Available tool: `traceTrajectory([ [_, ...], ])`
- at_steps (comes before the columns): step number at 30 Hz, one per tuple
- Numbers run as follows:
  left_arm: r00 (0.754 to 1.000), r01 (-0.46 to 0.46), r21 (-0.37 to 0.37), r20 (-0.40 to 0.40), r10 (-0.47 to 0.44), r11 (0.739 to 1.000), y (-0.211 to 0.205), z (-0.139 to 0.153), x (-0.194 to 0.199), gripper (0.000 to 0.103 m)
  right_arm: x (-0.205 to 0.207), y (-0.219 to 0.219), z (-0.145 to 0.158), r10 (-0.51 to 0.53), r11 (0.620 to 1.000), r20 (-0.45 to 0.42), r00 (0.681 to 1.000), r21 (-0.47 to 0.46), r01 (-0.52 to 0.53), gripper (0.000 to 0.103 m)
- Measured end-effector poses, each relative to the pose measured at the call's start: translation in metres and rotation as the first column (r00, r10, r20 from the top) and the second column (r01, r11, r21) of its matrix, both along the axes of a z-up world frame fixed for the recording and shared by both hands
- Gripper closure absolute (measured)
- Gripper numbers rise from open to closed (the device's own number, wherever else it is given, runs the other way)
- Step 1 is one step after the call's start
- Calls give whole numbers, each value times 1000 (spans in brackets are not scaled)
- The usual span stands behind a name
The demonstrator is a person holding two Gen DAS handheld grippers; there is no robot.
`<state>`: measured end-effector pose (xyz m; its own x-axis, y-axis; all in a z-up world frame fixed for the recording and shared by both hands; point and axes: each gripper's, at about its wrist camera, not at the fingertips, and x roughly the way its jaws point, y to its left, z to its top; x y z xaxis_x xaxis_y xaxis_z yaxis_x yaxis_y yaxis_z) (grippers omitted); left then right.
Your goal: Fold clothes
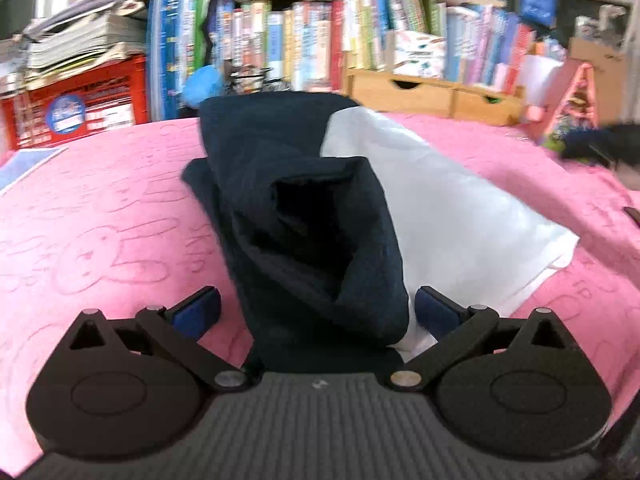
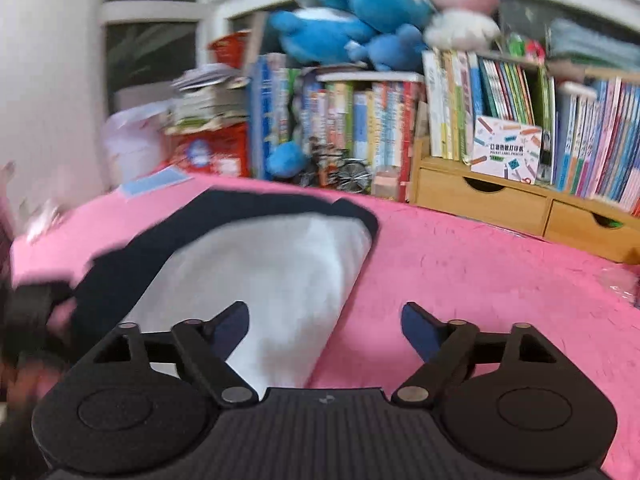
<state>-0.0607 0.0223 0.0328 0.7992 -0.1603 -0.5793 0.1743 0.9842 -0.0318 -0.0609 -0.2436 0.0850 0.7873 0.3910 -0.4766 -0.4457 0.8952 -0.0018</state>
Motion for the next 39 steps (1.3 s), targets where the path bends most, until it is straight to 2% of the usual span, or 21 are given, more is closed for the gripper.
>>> traceTrajectory([
  [3,1000,-7,8,7,7,1000,-7,11,-14,0,-35,13,-19,7,996,23,1000,-92,-5,12],
  [5,999,4,12,51,-4,1000,-8,26,-27,0,-45,26,-32,-2,988,20,1000,-157,5,12],
  [9,989,-12,12,148,10,1000,-6,55,-37,0,-41,40,-44,-35,987,15,999,-154,37,12],
  [12,980,-103,72,178,89,992,-5,59,-22,0,-29,47,-52,-103,976,13,995,-190,103,12],
  [15,985,-156,119,92,145,981,-1,42,2,0,-28,47,-54,-133,972,36,991,-189,137,8],
  [18,985,-171,133,7,172,976,7,17,10,0,-26,37,-55,-202,968,33,979,-144,204,8],
  [22,986,-161,6,-36,161,987,30,1,4,0,-19,15,-54,-242,970,-40,970,-15,241,8],
  [23,987,-155,9,-34,155,988,32,1,1,0,-17,13,-54,-243,970,-44,969,-4,243,8],
  [27,991,-130,51,-6,131,990,34,-3,-11,0,-25,22,-52,-262,962,32,965,-67,263,7],
  [29,991,-135,29,-16,136,990,39,-4,-12,0,-26,31,-53,-259,956,61,964,-128,264,5],
  [32,989,-144,35,-16,145,989,39,-4,-16,0,-26,45,-53,-245,944,104,964,-201,262,5],
  [35,984,-167,25,-57,169,986,41,1,-17,0,-17,51,-51,-238,951,86,967,-179,250,5],
  [37,976,-189,-6,-108,187,982,41,22,-18,8,-9,53,-52,-236,956,52,970,-167,242,5],
  [39,993,-122,-37,-10,121,992,31,53,-26,6,-3,55,-53,-237,953,22,971,-187,237,5],
])
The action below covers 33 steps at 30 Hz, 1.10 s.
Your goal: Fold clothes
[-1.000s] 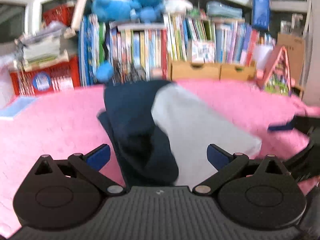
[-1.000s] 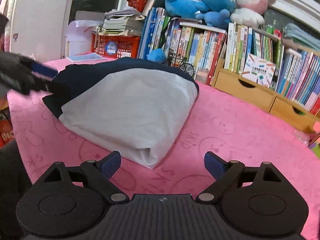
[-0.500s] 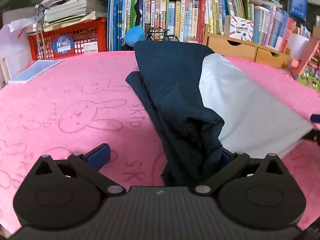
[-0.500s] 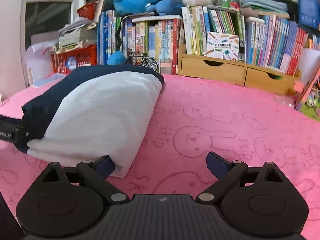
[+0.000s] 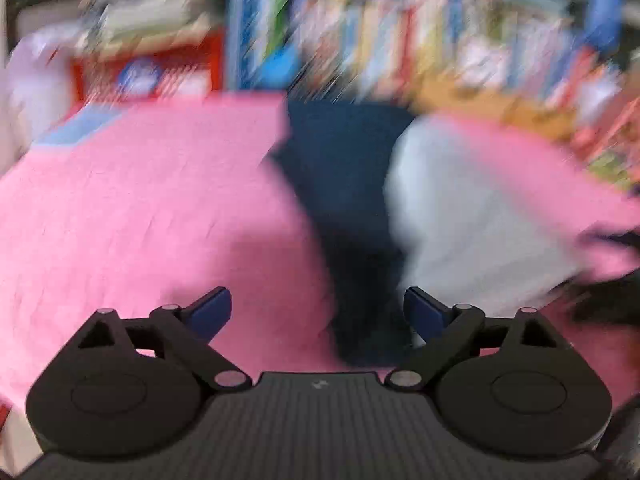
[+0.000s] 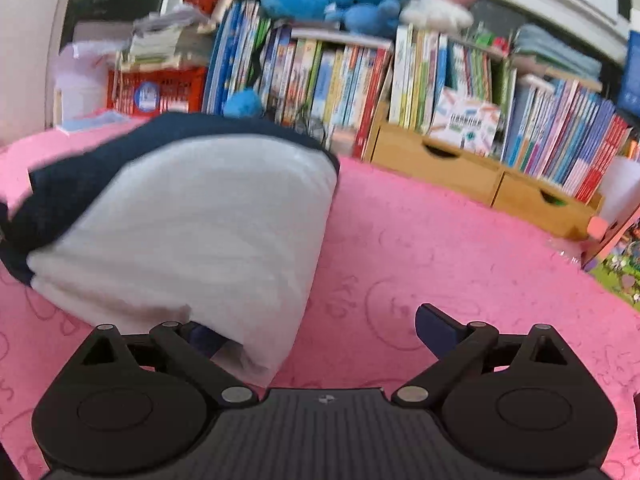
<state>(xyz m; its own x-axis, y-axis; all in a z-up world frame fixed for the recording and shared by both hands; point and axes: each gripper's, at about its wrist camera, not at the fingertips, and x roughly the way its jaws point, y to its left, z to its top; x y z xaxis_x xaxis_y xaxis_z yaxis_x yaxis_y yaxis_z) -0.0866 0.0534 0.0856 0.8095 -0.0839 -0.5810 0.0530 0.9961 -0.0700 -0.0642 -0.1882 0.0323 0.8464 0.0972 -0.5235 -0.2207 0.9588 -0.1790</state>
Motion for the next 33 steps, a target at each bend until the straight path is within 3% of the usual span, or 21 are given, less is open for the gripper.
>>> traceTrajectory([
  [2,992,20,86,120,-30,996,-17,19,-1,0,1,1,0,1,1000,-8,1000,-2,-1,4],
  [7,997,-17,238,82,-2,971,-35,1,33,0,-1,1,0,-7,1000,-13,1000,-1,7,2],
  [10,999,-50,271,16,48,961,-24,-21,44,0,1,-1,-1,-9,1000,-25,1000,12,9,1],
  [15,998,-37,164,-48,45,986,8,-52,36,0,5,-6,-4,-11,999,-44,999,40,13,0],
  [30,998,-5,33,-69,7,999,41,-54,26,0,3,-4,-6,-8,999,-40,999,40,10,1],
  [33,997,-15,29,-73,17,999,39,-53,23,0,0,-5,-6,7,999,-29,1000,54,-6,15],
])
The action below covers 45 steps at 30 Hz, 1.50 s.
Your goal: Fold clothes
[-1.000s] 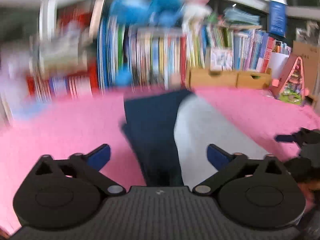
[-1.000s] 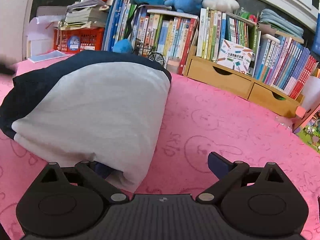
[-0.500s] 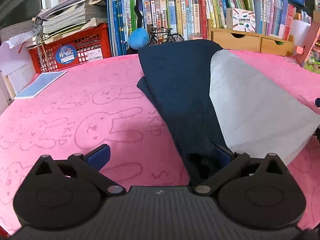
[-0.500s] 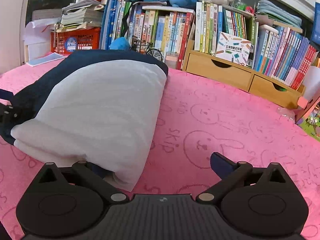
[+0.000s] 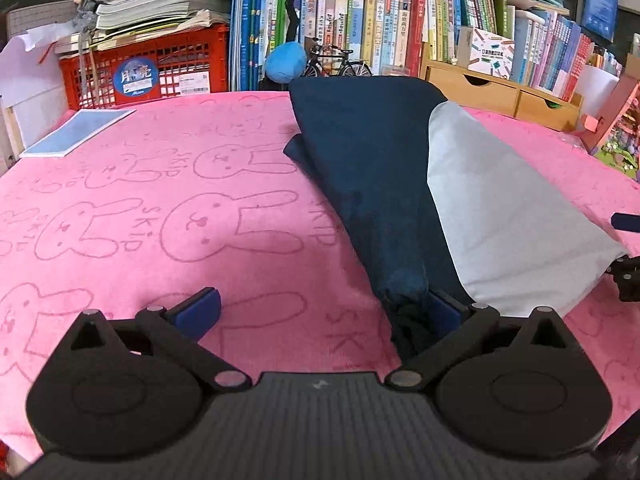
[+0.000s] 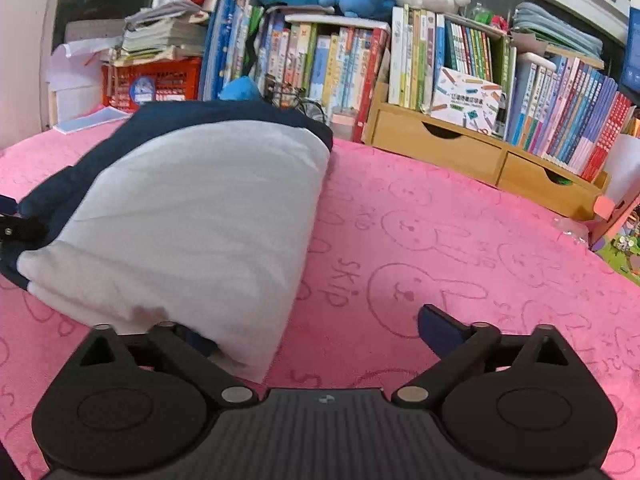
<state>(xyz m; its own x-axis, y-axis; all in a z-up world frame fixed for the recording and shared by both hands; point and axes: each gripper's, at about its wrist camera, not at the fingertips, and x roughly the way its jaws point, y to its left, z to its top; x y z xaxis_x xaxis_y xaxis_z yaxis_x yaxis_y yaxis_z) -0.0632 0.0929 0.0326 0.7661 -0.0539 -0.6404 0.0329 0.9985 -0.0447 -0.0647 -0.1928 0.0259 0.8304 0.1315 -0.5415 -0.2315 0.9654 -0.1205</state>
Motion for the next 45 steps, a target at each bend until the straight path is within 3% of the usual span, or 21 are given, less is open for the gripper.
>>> traceTrajectory([
  [2,1000,3,0,-3,-3,1000,0,0,-2,0,-5,-2,-1,33,999,3,999,30,-33,38],
  [3,1000,4,-2,-5,-4,1000,0,0,-3,0,-7,-3,-1,41,998,6,999,41,-41,40],
  [12,1000,-11,14,-15,11,1000,-1,8,-17,0,-3,-14,-2,41,991,-45,998,127,-35,40],
  [16,995,48,161,76,-61,986,-23,26,-38,0,-5,-9,-3,46,994,-33,998,103,-42,42],
  [20,971,159,306,124,-205,939,-57,29,-56,0,-2,-14,-2,47,987,-59,997,159,-37,42],
  [24,930,278,358,131,-343,891,-88,26,-64,0,2,-19,2,51,975,-85,995,219,-32,48],
  [30,855,369,531,126,-502,763,-139,4,-64,0,2,-19,9,67,969,-95,993,245,-41,55],
  [33,841,371,587,116,-528,720,-155,-7,-55,0,0,-21,13,70,956,-77,995,289,-45,68],
  [36,845,361,585,124,-521,726,-159,-9,-44,0,-4,-23,19,58,943,-41,997,330,-41,72],
  [40,870,315,589,136,-475,745,-156,-10,-30,0,-7,-26,26,52,932,-32,998,361,-37,73],
  [45,900,229,613,163,-405,756,-144,-12,-25,1,-11,-23,22,54,953,-42,998,300,-39,73],
])
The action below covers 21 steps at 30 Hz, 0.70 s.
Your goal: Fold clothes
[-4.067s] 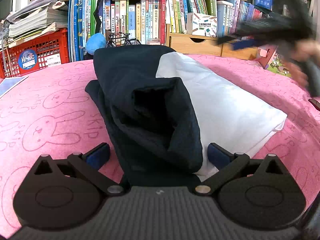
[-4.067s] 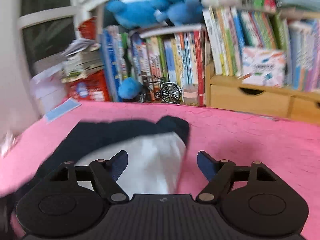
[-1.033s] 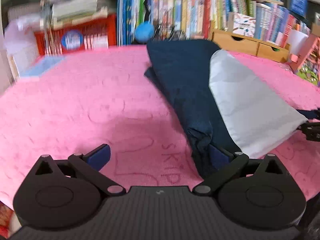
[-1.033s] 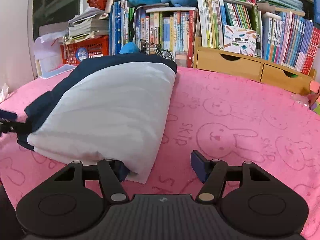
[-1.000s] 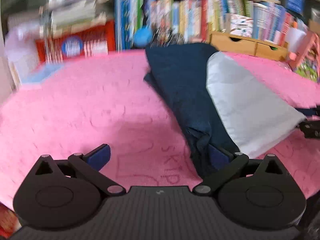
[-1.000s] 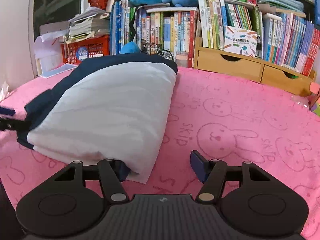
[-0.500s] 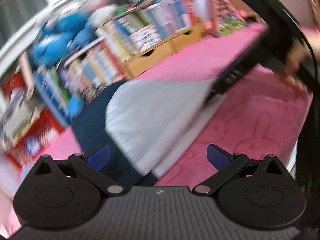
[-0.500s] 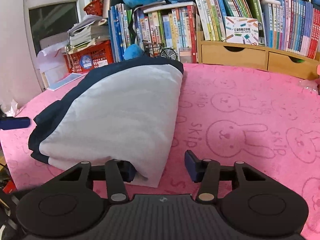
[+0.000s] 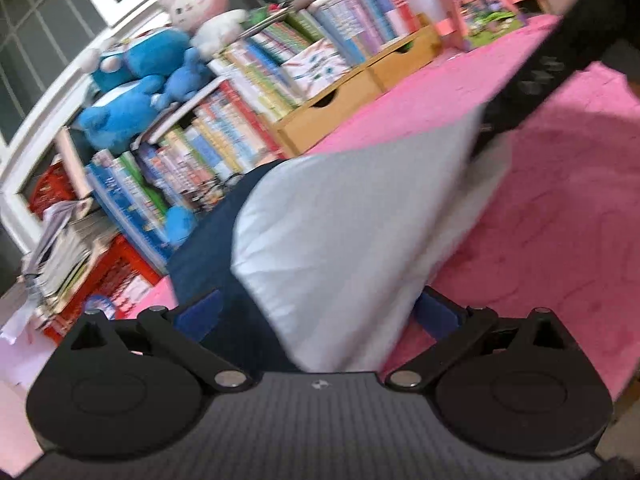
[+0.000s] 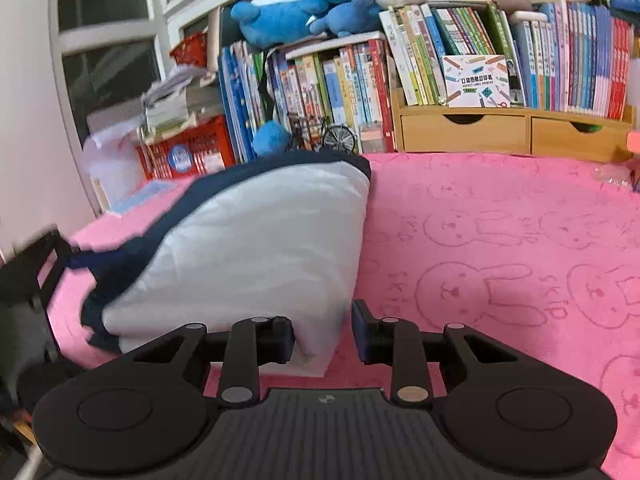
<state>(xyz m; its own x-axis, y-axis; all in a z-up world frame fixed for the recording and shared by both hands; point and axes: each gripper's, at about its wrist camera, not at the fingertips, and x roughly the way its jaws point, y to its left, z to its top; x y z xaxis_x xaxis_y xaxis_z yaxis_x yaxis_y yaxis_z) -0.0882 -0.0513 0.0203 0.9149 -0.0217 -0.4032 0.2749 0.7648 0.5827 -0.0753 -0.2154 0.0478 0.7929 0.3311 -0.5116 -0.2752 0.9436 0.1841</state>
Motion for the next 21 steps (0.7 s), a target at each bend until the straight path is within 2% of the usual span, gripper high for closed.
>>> traceTrajectory([
  [6,996,-90,-67,11,91,994,21,9,3,3,-6,2,-7,37,999,-26,999,0,-37,70],
  [8,993,-120,-118,-3,120,986,30,15,4,3,-10,1,-8,53,999,-23,998,6,-53,56],
  [9,991,-132,-164,-28,129,977,37,19,5,3,-14,3,-7,62,998,-9,998,-10,-62,53],
  [11,987,-154,-253,-85,137,955,51,26,8,4,-28,14,-3,91,991,42,995,-104,-86,39],
  [12,984,-166,-294,-113,138,941,57,29,10,4,-35,22,-1,119,981,73,990,-162,-106,36],
  [14,977,-190,-362,-161,140,912,69,35,13,4,-47,46,5,201,946,128,971,-284,-158,28],
  [15,974,-199,-383,-176,140,902,72,37,14,5,-52,59,6,243,920,152,958,-348,-178,26],
  [17,971,-212,-409,-192,144,888,78,40,15,5,-61,87,7,319,855,194,928,-480,-194,16],
  [19,969,-209,-433,-214,125,877,83,43,17,6,-62,114,3,392,782,214,895,-589,-202,16],
  [21,967,-201,-459,-235,100,865,88,45,18,6,-60,136,-3,442,725,216,870,-658,-205,16],
])
